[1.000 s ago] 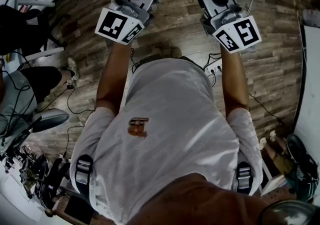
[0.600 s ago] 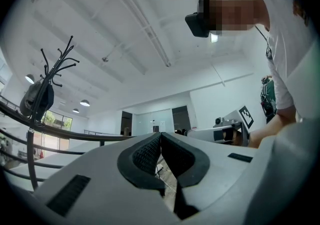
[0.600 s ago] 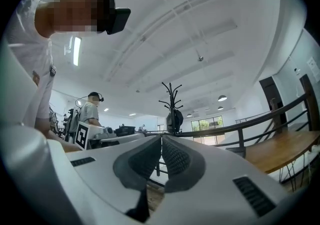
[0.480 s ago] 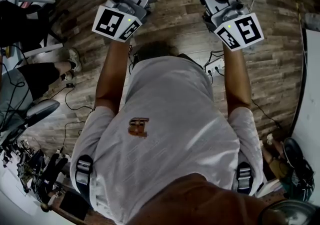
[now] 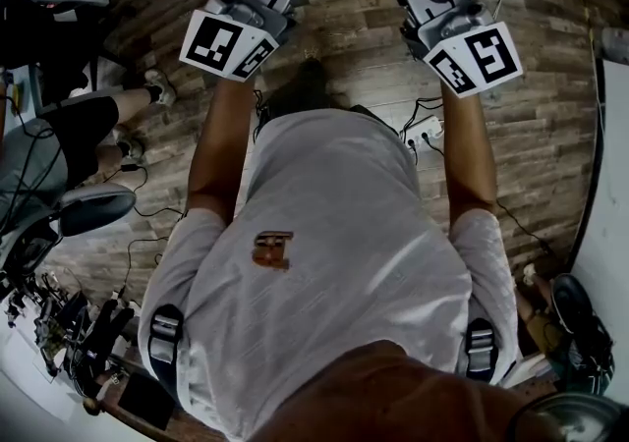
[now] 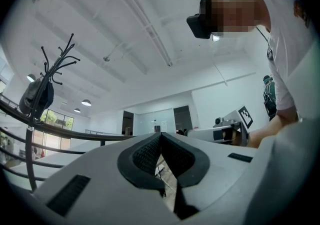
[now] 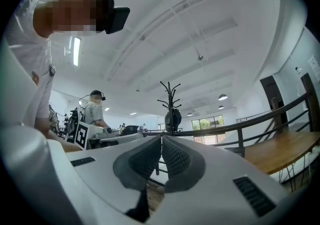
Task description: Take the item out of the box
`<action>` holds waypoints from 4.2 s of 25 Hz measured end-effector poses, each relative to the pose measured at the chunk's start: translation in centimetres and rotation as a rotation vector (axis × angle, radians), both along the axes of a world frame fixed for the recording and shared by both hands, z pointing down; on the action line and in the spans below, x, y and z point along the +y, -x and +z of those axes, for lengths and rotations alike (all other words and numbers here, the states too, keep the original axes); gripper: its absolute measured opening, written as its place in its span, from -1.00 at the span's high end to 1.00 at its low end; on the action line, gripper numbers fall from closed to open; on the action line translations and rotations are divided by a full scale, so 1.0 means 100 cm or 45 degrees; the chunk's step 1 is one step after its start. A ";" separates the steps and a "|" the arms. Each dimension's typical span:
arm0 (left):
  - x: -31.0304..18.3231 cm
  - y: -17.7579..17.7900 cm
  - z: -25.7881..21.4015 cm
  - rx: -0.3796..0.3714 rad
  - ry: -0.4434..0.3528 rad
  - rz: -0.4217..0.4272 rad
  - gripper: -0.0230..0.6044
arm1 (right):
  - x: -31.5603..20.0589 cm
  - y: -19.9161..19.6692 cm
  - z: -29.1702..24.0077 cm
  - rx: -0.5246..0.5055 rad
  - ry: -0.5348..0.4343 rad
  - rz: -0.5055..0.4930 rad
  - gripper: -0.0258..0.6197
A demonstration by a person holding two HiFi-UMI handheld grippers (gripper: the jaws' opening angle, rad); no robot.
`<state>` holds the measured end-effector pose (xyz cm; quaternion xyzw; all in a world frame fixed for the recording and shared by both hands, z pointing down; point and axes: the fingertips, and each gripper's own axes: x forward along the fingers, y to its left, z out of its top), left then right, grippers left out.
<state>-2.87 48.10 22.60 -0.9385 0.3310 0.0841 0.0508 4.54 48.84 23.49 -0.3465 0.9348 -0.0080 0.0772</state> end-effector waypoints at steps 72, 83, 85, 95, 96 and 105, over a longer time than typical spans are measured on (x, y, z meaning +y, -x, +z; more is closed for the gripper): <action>-0.566 0.002 0.052 -0.098 0.064 0.024 0.86 | -0.555 0.004 0.047 0.189 0.082 0.056 0.82; -0.599 -0.044 0.072 -0.130 0.117 -0.020 0.86 | -0.597 -0.024 0.091 0.334 0.221 0.022 0.81; -0.605 -0.047 0.075 -0.133 0.130 -0.029 0.86 | -0.605 -0.025 0.098 0.359 0.244 0.009 0.81; -0.626 -0.045 0.095 -0.143 0.164 -0.009 0.86 | -0.627 -0.015 0.132 0.469 0.322 -0.015 0.81; -0.627 -0.043 0.096 -0.144 0.167 -0.004 0.86 | -0.628 -0.012 0.133 0.477 0.327 -0.014 0.81; -0.642 -0.027 0.109 -0.144 0.207 0.044 0.86 | -0.650 0.012 0.166 0.618 0.411 -0.023 0.65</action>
